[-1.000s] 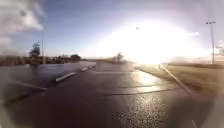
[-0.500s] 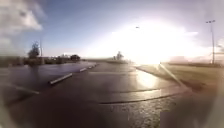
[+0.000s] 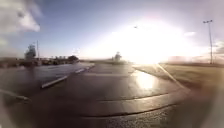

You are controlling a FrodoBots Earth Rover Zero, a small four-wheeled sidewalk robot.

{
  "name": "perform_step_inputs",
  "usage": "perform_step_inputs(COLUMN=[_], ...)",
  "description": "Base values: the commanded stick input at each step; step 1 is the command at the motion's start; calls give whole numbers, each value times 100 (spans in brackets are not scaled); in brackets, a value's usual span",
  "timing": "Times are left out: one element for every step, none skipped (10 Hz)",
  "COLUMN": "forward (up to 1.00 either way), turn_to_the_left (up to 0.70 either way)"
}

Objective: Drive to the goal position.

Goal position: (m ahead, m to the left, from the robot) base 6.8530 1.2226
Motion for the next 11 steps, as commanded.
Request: perform_step_inputs(forward=[70,70,70,70,70,70,70,70,70,70,70], turn_to_the_left=[-14,-14,-14,-14,-14,-14,-14,-14,-14,0,0])
